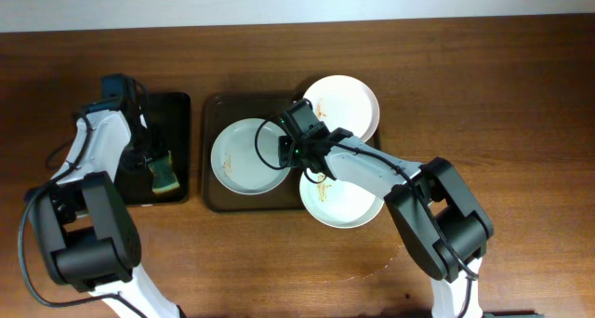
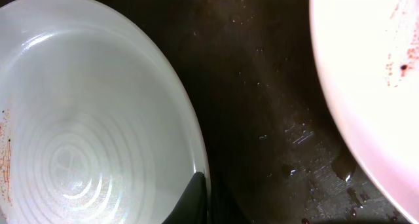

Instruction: Clean dirty plates on tray and stack at the side

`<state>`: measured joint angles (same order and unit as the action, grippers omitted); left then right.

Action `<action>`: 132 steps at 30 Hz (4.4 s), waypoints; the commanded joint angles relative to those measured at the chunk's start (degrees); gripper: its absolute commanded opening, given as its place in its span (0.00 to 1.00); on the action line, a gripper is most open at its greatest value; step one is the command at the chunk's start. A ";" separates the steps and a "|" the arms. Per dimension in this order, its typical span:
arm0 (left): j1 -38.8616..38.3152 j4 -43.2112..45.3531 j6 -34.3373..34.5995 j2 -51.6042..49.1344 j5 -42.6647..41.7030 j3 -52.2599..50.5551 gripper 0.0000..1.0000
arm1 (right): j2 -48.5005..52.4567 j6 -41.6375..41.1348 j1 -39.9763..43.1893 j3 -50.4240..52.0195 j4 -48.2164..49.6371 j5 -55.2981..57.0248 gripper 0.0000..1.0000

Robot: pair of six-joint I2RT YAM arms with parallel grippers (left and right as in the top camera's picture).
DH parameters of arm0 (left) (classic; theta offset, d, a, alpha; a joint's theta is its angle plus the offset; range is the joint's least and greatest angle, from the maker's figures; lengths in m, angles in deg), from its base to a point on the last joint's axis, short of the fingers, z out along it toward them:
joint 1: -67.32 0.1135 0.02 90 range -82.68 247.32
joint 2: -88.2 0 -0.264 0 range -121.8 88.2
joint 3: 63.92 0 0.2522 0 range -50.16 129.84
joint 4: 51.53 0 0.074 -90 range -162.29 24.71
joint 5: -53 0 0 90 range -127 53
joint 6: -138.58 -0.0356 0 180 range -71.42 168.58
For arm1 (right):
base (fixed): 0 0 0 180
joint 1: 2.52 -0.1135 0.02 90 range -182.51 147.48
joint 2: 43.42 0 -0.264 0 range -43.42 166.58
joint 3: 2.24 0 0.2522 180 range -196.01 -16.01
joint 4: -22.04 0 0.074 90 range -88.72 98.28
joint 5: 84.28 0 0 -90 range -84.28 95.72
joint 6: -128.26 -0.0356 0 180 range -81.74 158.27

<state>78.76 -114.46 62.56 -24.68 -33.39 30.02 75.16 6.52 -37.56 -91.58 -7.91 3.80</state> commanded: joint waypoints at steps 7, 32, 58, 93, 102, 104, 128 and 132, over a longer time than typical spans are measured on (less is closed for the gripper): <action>-2.40 0.13 -0.79 -1.57 -1.27 -4.20 0.44 | 0.85 -0.24 -0.57 -0.74 -0.28 1.09 0.04; -20.39 -8.07 -3.39 -12.83 -5.09 12.52 0.01 | 0.83 -0.72 2.93 -3.04 -1.16 -5.86 0.04; -24.00 4.50 2.01 -13.09 -8.96 8.11 0.01 | 0.85 -0.72 2.82 -2.97 -1.16 -5.88 0.04; -5.51 -10.54 -8.04 -5.16 -19.96 28.89 0.01 | 2.19 -0.31 2.93 -4.57 1.75 -9.70 0.04; 0.63 -11.32 -8.09 -5.16 -15.80 28.89 0.01 | -5.03 11.65 -9.09 -25.81 -31.50 40.00 0.04; 0.63 -11.32 -8.09 -5.16 -15.80 28.89 0.01 | -5.03 11.58 -13.88 -25.81 -32.04 56.87 0.04; 0.55 -11.15 -8.07 -5.18 -15.82 28.72 0.01 | -19.43 10.54 36.70 -23.10 -48.63 0.24 0.04; 0.55 -11.15 -8.07 -5.18 -15.82 28.72 0.01 | -19.43 11.19 52.52 -6.80 -36.30 -0.72 0.04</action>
<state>79.35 -125.63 55.61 -30.93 -48.97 58.37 56.02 17.45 12.38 -103.84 -47.14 4.50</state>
